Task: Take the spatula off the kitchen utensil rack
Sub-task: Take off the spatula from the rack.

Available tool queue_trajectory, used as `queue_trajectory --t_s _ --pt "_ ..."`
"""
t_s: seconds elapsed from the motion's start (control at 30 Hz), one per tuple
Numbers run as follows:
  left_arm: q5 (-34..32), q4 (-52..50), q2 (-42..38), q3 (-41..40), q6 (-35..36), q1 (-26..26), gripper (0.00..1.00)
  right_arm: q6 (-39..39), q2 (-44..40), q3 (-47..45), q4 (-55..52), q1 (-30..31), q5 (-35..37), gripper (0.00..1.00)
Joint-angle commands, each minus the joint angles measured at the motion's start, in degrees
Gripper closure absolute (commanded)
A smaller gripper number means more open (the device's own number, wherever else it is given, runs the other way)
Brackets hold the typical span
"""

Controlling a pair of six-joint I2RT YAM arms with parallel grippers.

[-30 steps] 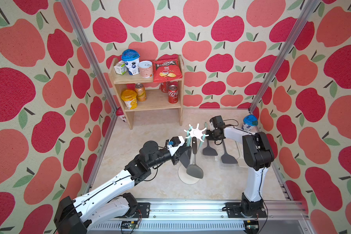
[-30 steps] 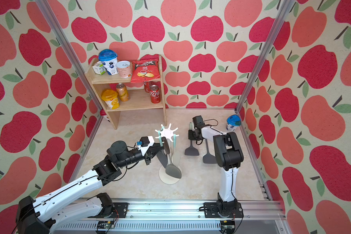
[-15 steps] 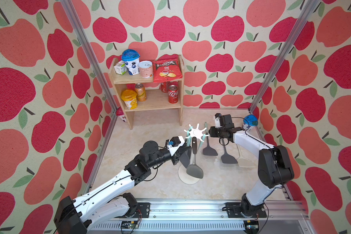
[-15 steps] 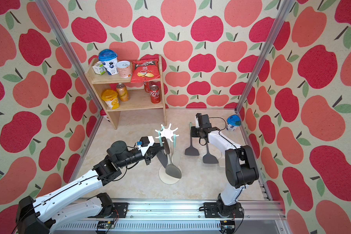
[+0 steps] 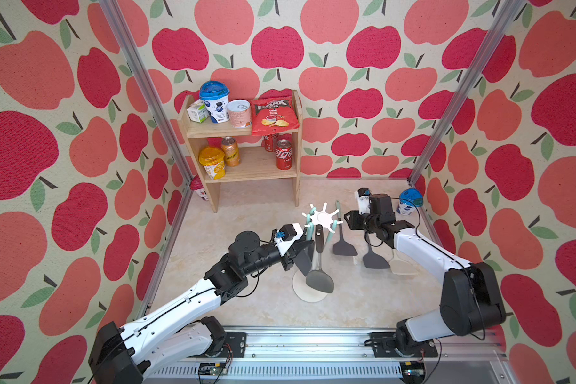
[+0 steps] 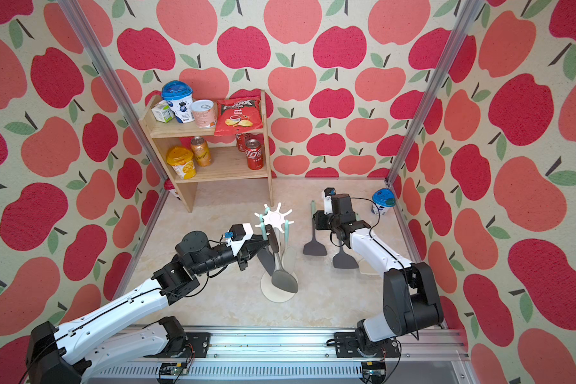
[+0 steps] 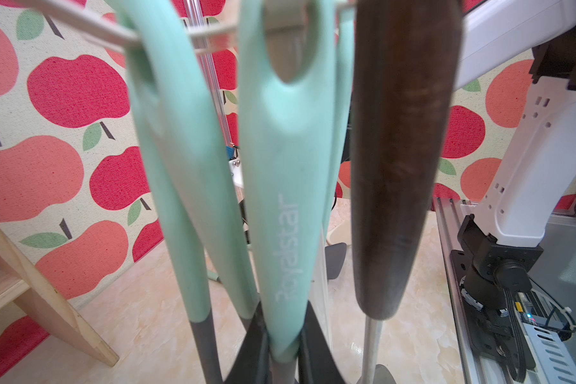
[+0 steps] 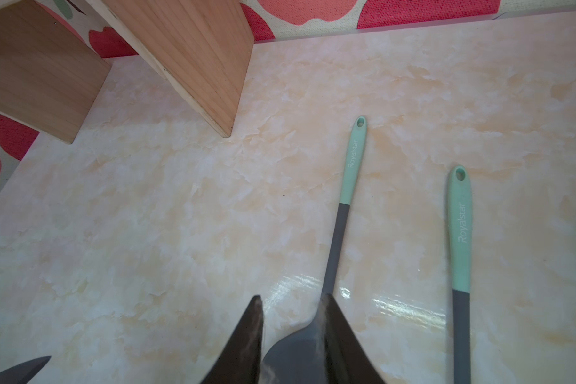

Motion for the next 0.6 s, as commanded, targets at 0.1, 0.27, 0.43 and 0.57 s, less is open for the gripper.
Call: queue_trajectory --t_s 0.1,0.27,0.43,0.57 --pt "-0.7 -5.7 2.1 -1.8 0.3 0.4 1.00 -1.4 -5.8 -3.1 2.3 0.6 -2.9 0.67" --pt "-0.4 -5.7 2.5 -1.5 0.3 0.4 1.00 -1.6 -9.8 -5.6 2.7 0.8 -4.4 0.67" --pt "-0.4 -5.3 3.1 -1.3 0.5 0.4 1.00 -2.9 -13.9 -9.1 3.9 2.0 -5.4 0.67" --pt "-0.2 -4.7 3.7 -1.0 0.6 0.4 1.00 -4.0 -18.5 -12.0 5.8 3.6 -5.8 0.67"
